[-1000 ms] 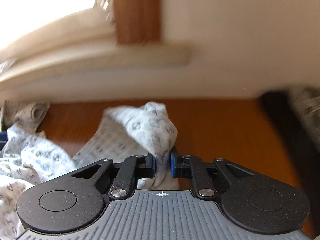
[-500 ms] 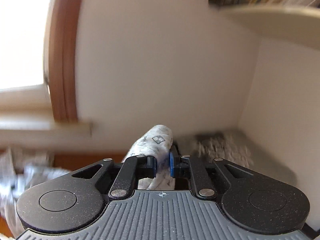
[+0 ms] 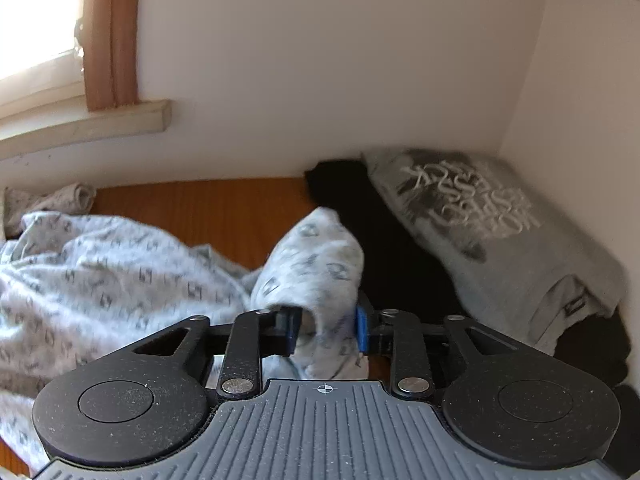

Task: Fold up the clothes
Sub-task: 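Lift the sheet corner with the right tool while the left tool grasps another edge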

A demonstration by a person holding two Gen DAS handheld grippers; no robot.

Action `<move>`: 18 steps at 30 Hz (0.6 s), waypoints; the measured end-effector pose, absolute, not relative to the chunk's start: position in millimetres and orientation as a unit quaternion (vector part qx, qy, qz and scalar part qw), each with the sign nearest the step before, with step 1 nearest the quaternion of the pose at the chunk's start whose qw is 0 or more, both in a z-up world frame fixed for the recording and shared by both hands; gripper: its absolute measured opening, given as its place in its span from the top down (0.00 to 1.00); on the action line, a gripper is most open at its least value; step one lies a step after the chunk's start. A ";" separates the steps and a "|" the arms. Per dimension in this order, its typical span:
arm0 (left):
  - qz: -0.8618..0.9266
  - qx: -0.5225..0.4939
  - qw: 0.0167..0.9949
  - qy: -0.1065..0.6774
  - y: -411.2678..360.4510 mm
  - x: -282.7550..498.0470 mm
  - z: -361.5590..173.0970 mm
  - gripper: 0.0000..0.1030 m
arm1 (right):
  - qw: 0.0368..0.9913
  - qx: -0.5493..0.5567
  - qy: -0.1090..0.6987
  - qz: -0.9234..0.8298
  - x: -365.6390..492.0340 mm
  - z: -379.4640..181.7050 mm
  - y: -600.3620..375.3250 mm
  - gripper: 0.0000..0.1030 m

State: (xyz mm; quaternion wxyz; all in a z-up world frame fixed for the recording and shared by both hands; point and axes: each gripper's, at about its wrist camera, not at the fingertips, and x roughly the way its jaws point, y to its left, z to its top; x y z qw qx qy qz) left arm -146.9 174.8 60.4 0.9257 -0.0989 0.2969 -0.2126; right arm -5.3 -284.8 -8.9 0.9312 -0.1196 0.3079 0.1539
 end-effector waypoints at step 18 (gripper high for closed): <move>-0.196 -0.060 0.934 0.292 110.7 -114.5 47.6 0.97 | 0.921 -0.106 0.330 0.179 -6.4 -38.4 -289.0 0.70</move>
